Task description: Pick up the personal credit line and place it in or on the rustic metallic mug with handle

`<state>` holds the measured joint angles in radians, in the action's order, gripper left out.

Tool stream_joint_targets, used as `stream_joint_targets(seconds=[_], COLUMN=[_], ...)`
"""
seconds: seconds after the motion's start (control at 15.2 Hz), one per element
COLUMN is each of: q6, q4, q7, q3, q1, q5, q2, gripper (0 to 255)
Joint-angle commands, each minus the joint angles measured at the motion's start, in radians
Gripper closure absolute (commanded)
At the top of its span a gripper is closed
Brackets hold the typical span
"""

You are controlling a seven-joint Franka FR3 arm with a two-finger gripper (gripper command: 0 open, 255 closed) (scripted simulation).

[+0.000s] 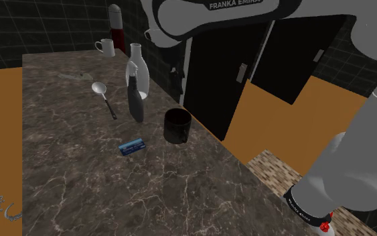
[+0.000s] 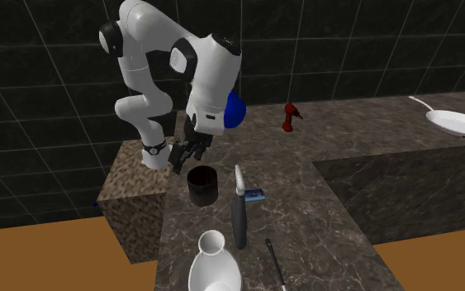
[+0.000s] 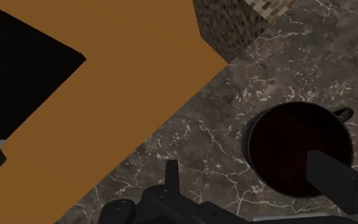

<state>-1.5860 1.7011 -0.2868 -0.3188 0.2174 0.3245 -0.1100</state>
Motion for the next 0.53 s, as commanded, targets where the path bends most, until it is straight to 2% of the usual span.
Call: stream_joint_targets(seconds=[0.0, 0.46], q6=[0.025, 0.111], q4=[-0.062, -0.263], q7=[-0.024, -0.108], q3=[-0.020, -0.072], q1=[0.027, 0.148], q5=[0.033, 0.143], q2=[-0.075, -0.319], gripper=[0, 0])
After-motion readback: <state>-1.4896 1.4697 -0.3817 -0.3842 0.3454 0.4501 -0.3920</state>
